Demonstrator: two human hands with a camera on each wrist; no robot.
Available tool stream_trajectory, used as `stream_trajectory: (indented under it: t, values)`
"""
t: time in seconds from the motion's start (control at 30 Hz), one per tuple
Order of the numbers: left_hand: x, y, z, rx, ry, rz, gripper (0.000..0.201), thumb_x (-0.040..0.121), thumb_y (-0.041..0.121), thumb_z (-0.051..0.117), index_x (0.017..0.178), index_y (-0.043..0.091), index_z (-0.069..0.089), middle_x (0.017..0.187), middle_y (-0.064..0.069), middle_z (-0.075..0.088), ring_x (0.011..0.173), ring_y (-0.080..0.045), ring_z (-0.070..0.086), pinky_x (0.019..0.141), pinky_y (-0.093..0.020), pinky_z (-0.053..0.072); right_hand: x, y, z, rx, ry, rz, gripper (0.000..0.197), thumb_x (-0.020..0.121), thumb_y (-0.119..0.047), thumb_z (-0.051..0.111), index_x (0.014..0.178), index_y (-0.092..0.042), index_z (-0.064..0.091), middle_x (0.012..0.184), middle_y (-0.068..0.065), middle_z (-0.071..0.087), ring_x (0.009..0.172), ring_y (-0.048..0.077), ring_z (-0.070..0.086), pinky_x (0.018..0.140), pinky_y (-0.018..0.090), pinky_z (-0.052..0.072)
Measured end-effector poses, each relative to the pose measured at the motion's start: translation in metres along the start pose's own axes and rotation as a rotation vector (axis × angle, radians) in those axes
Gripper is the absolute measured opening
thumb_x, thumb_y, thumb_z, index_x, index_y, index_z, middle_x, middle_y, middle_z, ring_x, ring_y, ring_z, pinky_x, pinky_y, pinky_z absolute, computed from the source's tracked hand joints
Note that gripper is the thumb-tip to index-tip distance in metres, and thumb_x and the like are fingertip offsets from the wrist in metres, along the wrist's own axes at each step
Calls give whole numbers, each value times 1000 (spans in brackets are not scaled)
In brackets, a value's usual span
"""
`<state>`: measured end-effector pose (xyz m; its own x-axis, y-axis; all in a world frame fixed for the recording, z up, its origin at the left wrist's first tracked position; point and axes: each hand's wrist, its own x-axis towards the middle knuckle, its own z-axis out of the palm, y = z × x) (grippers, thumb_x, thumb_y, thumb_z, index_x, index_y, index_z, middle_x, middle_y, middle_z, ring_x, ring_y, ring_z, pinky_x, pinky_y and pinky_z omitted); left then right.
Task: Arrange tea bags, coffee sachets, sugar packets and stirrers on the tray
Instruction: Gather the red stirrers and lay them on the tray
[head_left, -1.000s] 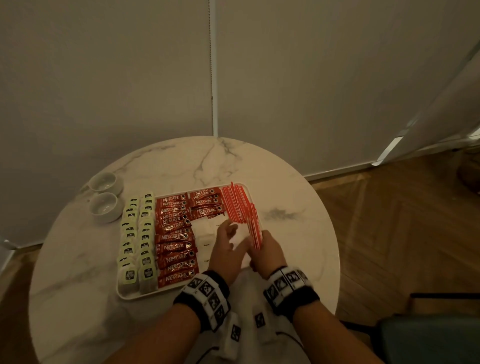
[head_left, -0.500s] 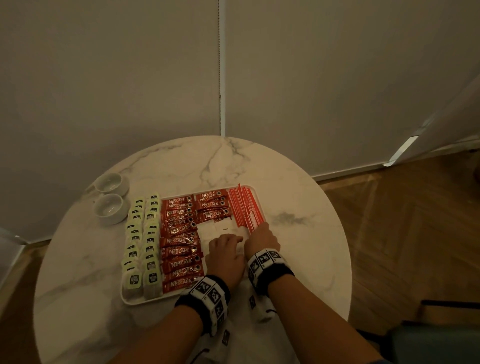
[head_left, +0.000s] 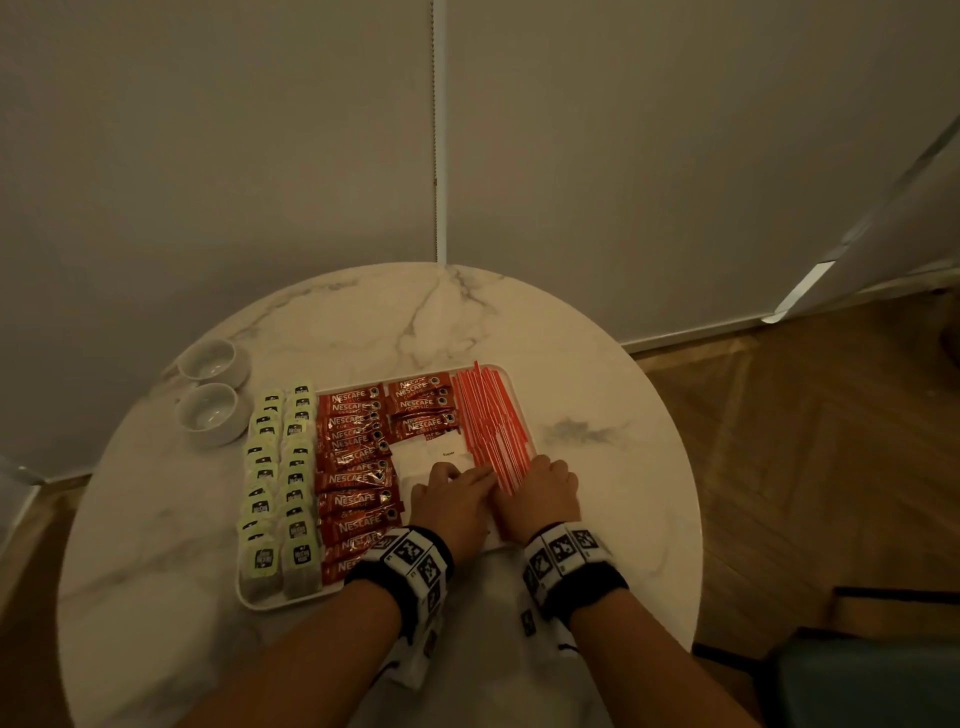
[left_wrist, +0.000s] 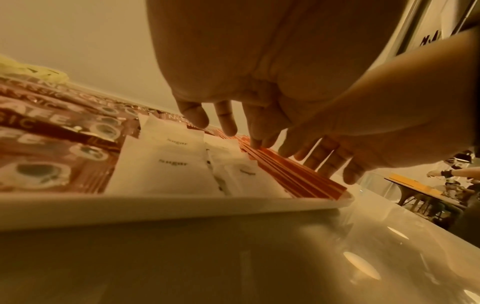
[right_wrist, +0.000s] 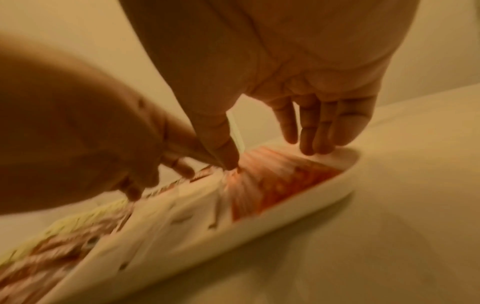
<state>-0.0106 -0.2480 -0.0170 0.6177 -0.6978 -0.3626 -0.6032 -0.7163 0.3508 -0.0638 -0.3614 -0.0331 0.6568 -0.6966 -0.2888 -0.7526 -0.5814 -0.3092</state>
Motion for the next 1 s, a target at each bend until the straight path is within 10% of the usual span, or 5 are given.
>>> stream_trajectory:
  t: [0.23, 0.4, 0.57, 1.0]
  values:
    - [0, -4, 1, -28, 86, 16, 49, 94, 32, 42, 142, 34, 33, 148, 8, 32, 132, -21, 25, 105, -45, 28, 29, 29, -38, 195, 1, -248, 45, 88, -4, 46, 130, -18, 53, 134, 7, 50, 123, 26, 44, 106, 37, 36]
    - [-5, 7, 17, 59, 131, 113, 46, 89, 52, 50, 129, 30, 45, 134, 6, 45, 120, -18, 35, 99, -38, 32, 60, -5, -48, 153, -112, -491, 25, 95, -20, 48, 117, -18, 59, 113, 5, 61, 103, 21, 58, 97, 42, 48]
    - [-3, 10, 29, 117, 61, 135, 49, 85, 50, 55, 126, 24, 45, 127, 3, 49, 113, -21, 36, 95, -38, 33, 82, -30, -38, -108, -253, -590, 49, 96, -12, 39, 145, -16, 37, 148, 2, 36, 134, 23, 37, 114, 41, 30]
    - [-2, 6, 30, 33, 118, 154, 36, 94, 49, 41, 121, 27, 51, 120, 7, 52, 106, -15, 36, 90, -32, 35, 89, -5, -43, -195, -247, -726, 41, 97, -12, 44, 136, -20, 52, 134, -1, 50, 124, 20, 45, 107, 31, 33]
